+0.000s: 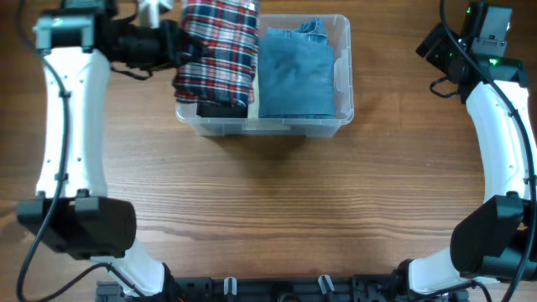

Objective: Pack container
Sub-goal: 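Drag the plaid cloth with the left gripper toward the container, then lower the plaid cloth into the container's left side with the left gripper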

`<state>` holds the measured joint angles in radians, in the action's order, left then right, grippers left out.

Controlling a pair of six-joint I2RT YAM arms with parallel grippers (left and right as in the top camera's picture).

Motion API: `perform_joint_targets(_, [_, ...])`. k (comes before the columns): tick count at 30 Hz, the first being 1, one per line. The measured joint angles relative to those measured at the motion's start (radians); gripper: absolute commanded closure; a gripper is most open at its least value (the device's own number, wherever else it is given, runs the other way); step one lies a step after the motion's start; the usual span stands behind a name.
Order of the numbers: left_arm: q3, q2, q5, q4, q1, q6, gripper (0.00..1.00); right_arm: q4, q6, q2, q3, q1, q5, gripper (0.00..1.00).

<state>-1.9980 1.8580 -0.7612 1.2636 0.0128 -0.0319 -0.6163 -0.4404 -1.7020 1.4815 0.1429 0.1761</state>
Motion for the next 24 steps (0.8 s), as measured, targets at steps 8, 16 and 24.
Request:
perform_joint_targets(8, [0.0,0.049,0.096,-0.016,-0.03,0.039,0.96,0.0,0.0,0.0,0.0,0.0,0.0,0.0])
perform_joint_targets(16, [0.0,0.145,0.11,-0.075,-0.061,0.105,0.96,-0.001,0.0,0.0,0.0,0.0,0.0,0.0])
perform_joint_targets(24, [0.0,0.188,0.145,-0.098,-0.109,0.156,0.96,-0.001,0.0,0.0,0.0,0.0,0.0,0.0])
